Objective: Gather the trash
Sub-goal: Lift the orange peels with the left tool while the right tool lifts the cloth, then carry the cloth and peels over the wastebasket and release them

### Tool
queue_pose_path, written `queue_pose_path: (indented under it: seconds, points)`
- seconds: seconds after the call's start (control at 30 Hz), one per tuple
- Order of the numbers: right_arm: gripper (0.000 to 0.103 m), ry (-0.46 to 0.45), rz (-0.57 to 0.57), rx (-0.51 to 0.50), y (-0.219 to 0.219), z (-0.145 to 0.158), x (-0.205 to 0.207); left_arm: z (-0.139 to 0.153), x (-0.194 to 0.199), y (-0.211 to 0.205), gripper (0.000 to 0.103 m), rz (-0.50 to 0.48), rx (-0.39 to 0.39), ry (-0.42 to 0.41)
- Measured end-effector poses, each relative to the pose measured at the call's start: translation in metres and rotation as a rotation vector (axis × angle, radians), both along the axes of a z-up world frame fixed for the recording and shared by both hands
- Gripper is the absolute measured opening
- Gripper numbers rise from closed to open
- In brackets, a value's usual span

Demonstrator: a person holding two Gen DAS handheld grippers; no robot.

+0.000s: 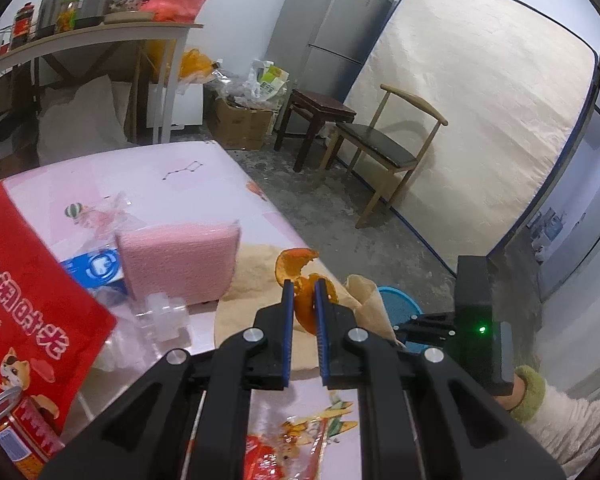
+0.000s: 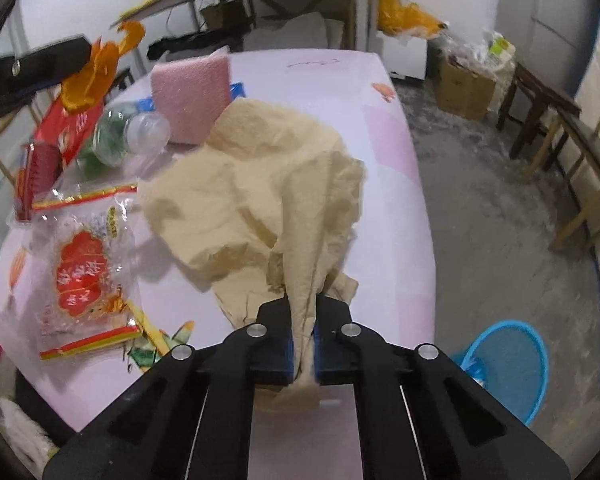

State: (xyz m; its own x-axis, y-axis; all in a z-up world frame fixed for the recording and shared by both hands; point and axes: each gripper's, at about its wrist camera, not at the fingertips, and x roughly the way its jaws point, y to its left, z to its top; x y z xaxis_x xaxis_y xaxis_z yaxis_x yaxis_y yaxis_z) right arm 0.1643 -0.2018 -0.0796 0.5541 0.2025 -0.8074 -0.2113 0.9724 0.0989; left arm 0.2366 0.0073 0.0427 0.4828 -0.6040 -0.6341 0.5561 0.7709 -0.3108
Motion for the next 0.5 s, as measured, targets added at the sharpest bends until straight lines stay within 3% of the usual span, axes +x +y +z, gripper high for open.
queue_pose_path:
  seconds: [0.23,0.5]
  points:
    - [0.003,-0.021,-0.168,0.127,-0.072,0.008,-0.037,0.002,-0.007,-0.049,0.009,-0.078,0.015,0.002]
    - [0.003,-0.029,-0.487,0.191,-0.195,0.001,-0.095,-0.015,-0.014,-0.165,0.009,-0.265,0.056,0.054]
